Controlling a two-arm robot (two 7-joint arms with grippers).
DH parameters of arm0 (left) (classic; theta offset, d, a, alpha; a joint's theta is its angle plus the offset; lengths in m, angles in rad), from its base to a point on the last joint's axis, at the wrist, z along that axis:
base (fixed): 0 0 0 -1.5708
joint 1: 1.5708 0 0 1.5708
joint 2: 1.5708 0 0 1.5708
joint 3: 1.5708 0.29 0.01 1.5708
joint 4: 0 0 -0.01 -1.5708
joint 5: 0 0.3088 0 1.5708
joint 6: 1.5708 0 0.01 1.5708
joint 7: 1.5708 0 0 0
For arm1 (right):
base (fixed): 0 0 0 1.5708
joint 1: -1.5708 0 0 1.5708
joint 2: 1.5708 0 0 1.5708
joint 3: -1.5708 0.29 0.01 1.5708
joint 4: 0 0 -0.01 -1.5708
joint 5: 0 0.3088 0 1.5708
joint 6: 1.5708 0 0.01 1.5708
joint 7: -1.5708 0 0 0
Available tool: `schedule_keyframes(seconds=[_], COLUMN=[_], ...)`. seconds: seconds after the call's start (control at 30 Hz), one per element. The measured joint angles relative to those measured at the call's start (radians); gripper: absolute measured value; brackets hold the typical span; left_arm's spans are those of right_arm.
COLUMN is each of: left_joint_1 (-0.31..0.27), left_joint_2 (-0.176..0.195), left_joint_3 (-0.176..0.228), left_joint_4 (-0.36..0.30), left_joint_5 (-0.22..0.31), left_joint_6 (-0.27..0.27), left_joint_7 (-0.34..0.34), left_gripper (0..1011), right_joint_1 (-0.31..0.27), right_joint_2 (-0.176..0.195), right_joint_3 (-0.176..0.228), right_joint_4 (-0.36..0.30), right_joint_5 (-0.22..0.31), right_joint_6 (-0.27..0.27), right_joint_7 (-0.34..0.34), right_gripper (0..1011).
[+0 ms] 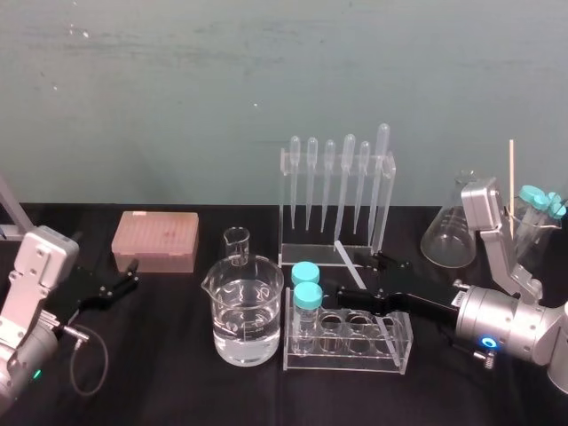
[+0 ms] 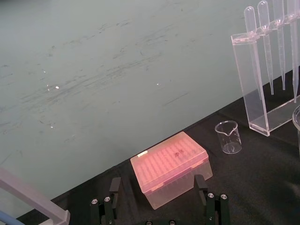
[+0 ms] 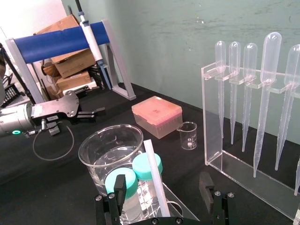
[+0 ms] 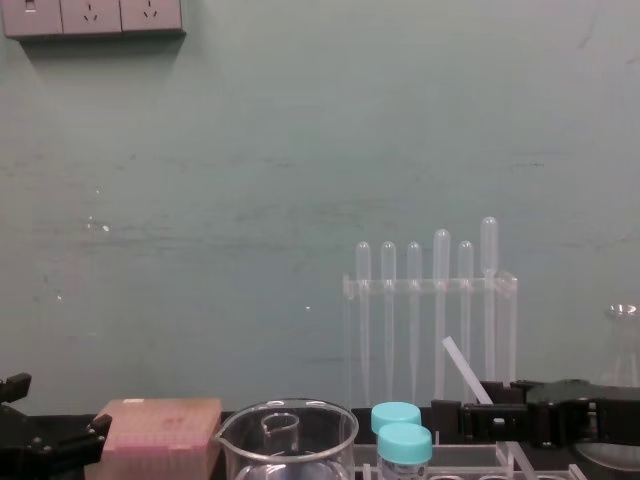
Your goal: Pick up the stirring rod with one hand, then place it down.
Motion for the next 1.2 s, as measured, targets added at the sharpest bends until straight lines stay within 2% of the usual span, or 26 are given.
schedule_keyframes(seconds=[0.2, 0.4, 0.7, 0.73, 0.83, 0.93, 0.97, 1.1, 1.2], left_joint_1=[0.0, 0.0, 0.0, 0.0, 0.0, 0.0, 0.0, 0.0, 0.0], left_joint_2=[0.0, 0.0, 0.0, 0.0, 0.0, 0.0, 0.0, 0.0, 0.0], left_joint_3=[0.0, 0.0, 0.0, 0.0, 0.0, 0.0, 0.0, 0.0, 0.0], left_joint_4=[0.0, 0.0, 0.0, 0.0, 0.0, 0.0, 0.0, 0.0, 0.0], left_joint_5=[0.0, 0.0, 0.0, 0.0, 0.0, 0.0, 0.0, 0.0, 0.0], left_joint_6=[0.0, 0.0, 0.0, 0.0, 0.0, 0.0, 0.0, 0.0, 0.0], left_joint_7=[0.0, 0.0, 0.0, 0.0, 0.0, 0.0, 0.0, 0.0, 0.0], left_gripper=[1000, 1000, 1000, 1000, 1000, 1000, 1000, 1000, 1000], right_joint_1=[0.0, -0.001, -0.001, -0.001, -0.001, -0.001, -0.001, -0.001, -0.001], right_joint_2=[0.0, 0.0, 0.0, 0.0, 0.0, 0.0, 0.0, 0.0, 0.0], right_joint_3=[0.0, 0.0, 0.001, 0.0, 0.0, 0.0, 0.0, 0.0, 0.001], right_joint_4=[-0.001, -0.001, -0.001, -0.001, -0.001, -0.001, -0.001, -0.001, -0.001], right_joint_5=[0.0, -0.001, -0.001, -0.001, -0.002, -0.002, -0.002, -0.002, -0.002], right_joint_6=[-0.001, -0.002, -0.003, -0.003, -0.003, -0.004, -0.004, -0.004, -0.004], right_joint_7=[0.0, 0.0, 0.0, 0.0, 0.0, 0.0, 0.0, 0.0, 0.0], right_gripper=[908, 735, 422, 422, 280, 223, 164, 80, 75])
